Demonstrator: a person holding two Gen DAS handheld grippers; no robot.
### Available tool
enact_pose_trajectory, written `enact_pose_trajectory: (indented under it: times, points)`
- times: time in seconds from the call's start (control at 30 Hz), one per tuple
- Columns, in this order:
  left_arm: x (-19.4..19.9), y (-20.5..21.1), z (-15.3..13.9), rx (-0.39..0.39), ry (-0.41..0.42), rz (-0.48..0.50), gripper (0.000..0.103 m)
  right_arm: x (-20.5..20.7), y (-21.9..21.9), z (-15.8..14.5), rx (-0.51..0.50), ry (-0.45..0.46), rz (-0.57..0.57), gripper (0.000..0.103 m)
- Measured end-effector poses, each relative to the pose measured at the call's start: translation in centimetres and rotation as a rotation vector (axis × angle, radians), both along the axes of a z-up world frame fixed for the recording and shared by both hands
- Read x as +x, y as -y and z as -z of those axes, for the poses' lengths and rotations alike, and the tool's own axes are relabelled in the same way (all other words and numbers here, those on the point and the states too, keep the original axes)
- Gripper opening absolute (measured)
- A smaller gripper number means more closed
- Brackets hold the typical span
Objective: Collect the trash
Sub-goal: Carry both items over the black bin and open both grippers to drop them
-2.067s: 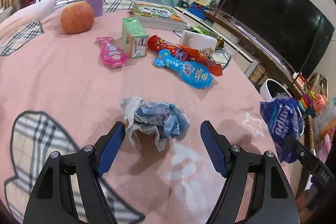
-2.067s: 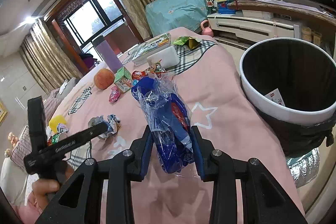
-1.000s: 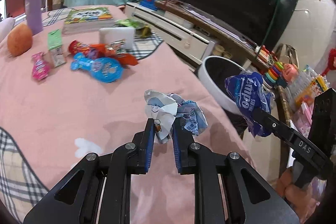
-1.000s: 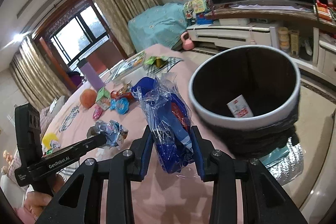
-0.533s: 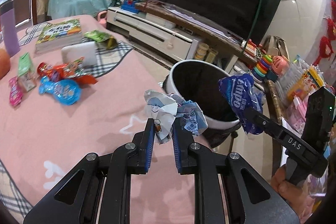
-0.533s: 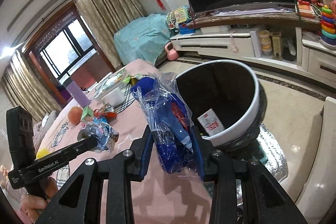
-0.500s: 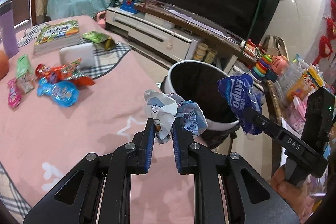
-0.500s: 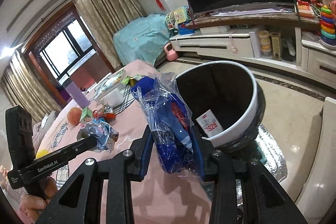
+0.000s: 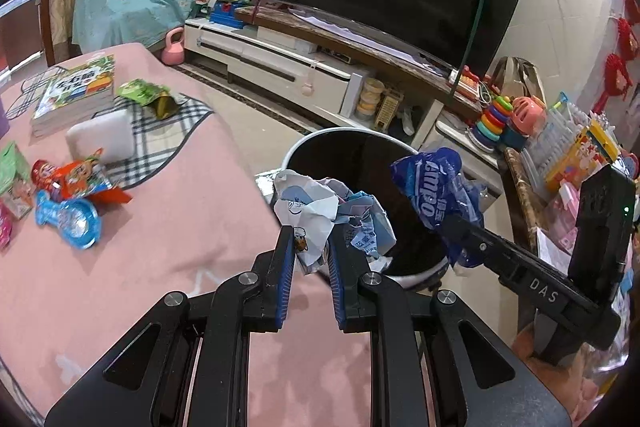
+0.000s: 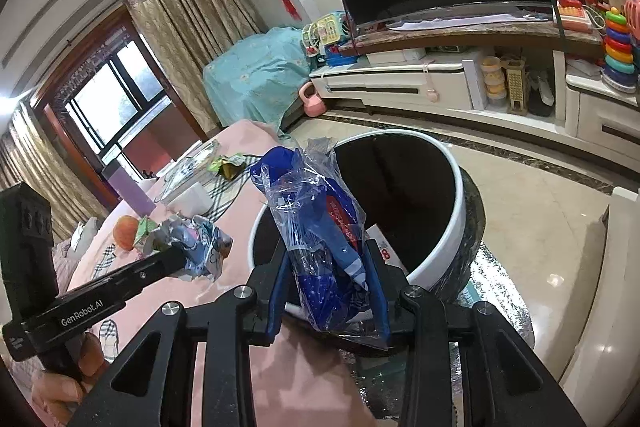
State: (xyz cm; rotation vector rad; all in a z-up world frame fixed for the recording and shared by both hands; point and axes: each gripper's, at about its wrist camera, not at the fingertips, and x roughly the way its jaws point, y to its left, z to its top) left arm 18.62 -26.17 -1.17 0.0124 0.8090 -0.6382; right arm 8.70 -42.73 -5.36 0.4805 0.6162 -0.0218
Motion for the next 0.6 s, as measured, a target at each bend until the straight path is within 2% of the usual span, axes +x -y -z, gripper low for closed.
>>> enact_pose_trajectory:
  times: [0.43, 0.53, 0.6]
  points:
    - [1.3, 3.5, 1.3, 0.036, -0.014, 0.047, 0.015, 1.1, 1.7, 0.1, -0.011, -0.028, 0.028, 0.037]
    - [1.5, 4.1, 1.6, 0.046, -0.022, 0.051, 0.017, 1.5, 2.0, 0.0, -0.019, -0.033, 0.03, 0.038]
    - [1.5, 4.3, 1.8, 0.052, -0.023, 0.051, 0.022, 1.8, 2.1, 0.0, -0.023, -0.039, 0.029, 0.039]
